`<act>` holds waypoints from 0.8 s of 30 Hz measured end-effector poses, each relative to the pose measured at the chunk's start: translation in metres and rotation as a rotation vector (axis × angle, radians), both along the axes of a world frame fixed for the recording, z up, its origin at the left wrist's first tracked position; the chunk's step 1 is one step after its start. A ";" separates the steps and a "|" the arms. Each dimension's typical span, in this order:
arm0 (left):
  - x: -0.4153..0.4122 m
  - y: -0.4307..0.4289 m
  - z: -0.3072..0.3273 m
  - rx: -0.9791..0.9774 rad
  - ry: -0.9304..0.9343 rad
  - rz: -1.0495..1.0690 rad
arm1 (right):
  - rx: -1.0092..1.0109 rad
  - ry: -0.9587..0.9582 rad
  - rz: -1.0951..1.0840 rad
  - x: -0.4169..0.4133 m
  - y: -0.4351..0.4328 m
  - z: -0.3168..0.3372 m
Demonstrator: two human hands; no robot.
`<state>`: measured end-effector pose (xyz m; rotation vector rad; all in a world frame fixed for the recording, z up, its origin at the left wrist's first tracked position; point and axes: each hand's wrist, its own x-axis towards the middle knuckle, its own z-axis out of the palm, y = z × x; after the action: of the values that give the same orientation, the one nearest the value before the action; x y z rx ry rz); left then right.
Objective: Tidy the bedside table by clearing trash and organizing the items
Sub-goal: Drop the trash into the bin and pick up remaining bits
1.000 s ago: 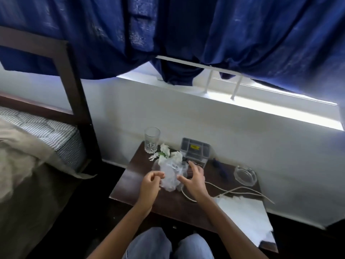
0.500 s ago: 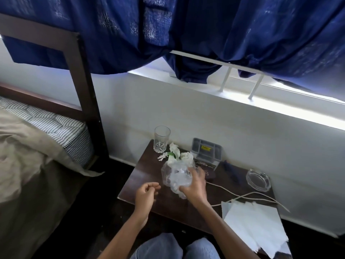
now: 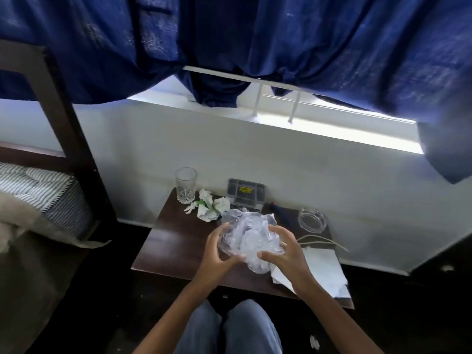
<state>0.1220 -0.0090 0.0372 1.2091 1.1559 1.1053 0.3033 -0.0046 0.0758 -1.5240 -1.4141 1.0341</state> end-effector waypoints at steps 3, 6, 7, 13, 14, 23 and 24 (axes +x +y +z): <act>0.034 -0.011 0.012 -0.011 -0.015 -0.168 | -0.014 0.073 0.002 0.030 -0.019 0.013; 0.069 -0.024 0.016 -0.033 -0.068 -0.260 | -0.010 0.072 0.046 0.061 -0.047 0.026; 0.079 -0.029 0.016 -0.037 -0.070 -0.282 | -0.021 0.067 0.052 0.070 -0.057 0.028; 0.161 -0.080 0.003 -0.034 0.039 -0.452 | -0.164 0.050 -0.066 0.142 -0.132 0.017; 0.174 -0.090 -0.005 -0.028 0.083 -0.479 | -0.200 0.047 -0.100 0.151 -0.145 0.013; 0.258 -0.171 -0.068 -0.319 0.391 -0.723 | -0.412 0.037 -0.523 0.217 -0.246 -0.093; 0.262 -0.177 -0.069 -0.401 0.399 -0.763 | -0.421 -0.033 -0.565 0.220 -0.251 -0.106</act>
<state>0.3843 -0.1856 -0.0320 1.3969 0.9951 0.0547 0.5235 -0.2558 -0.0301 -2.0902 -0.7240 0.9790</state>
